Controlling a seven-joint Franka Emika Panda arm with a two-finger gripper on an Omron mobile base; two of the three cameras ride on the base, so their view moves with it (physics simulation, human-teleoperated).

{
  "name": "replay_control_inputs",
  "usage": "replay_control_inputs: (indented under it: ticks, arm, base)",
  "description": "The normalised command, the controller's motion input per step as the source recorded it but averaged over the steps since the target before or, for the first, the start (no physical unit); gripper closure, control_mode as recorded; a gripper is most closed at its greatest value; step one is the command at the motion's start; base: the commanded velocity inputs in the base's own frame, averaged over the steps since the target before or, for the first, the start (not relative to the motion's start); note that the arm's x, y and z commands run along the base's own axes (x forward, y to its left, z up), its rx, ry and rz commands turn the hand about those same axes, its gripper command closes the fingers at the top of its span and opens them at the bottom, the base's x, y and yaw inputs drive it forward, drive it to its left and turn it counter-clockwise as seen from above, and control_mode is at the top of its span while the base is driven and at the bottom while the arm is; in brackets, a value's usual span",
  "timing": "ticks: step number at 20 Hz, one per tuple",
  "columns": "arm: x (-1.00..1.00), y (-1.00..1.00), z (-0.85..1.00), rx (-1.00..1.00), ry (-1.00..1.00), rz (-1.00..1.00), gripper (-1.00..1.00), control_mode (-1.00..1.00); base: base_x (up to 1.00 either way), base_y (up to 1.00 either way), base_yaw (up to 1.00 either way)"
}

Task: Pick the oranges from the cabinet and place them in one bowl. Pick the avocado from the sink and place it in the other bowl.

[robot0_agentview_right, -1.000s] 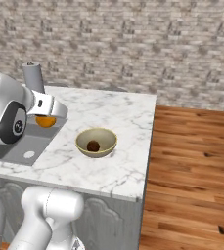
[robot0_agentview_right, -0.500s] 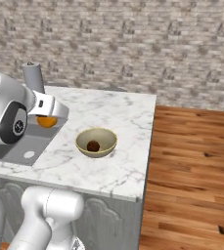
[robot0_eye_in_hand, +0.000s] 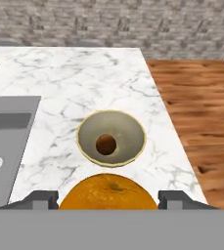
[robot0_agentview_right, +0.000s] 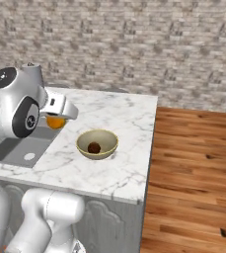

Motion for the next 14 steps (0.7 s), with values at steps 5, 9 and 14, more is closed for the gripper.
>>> replay_control_inputs:
  ticks: [5,9,14]
  arm:
    - [0.24,-0.14,-0.03,0.0,0.01,0.0,1.0,-1.0]
    - [0.27,-0.16,-0.03,0.0,0.05,0.0,1.0,-1.0]
    - [0.28,-0.14,-0.06,0.0,0.09,0.0,1.0,-1.0]
  base:
    - [0.0,0.0,0.0]
    - [0.0,0.0,0.0]
    - [0.0,0.0,0.0]
